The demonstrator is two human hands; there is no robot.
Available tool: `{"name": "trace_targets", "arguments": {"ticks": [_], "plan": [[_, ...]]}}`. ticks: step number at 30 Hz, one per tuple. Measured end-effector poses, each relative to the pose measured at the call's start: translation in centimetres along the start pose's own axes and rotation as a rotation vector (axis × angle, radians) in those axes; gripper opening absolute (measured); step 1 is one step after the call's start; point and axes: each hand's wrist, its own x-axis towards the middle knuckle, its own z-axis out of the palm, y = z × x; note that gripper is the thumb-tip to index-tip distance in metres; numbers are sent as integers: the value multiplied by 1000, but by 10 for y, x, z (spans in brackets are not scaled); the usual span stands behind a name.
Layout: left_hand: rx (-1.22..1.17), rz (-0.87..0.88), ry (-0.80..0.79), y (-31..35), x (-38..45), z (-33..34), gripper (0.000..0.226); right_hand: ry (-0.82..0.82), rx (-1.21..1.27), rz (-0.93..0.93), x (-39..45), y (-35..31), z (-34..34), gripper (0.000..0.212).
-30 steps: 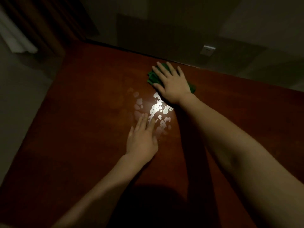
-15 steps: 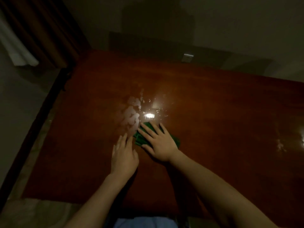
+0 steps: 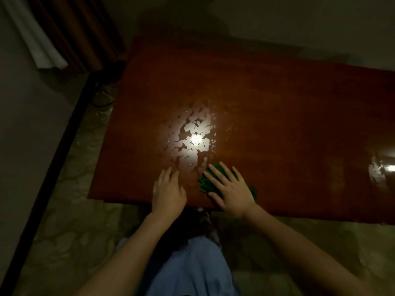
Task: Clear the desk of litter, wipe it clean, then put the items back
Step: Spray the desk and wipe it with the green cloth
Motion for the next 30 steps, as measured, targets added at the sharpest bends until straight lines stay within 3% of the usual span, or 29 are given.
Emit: {"name": "trace_targets", "arguments": {"ticks": [10, 18, 30], "plan": [[-29, 31, -5, 17, 21, -16, 53, -75, -64, -264, 33, -34, -5, 56], [-45, 37, 53, 31, 87, -50, 51, -38, 33, -59, 132, 22, -42, 59], [-37, -12, 124, 74, 221, -86, 51, 23, 17, -12, 275, 122, -88, 61]]}}
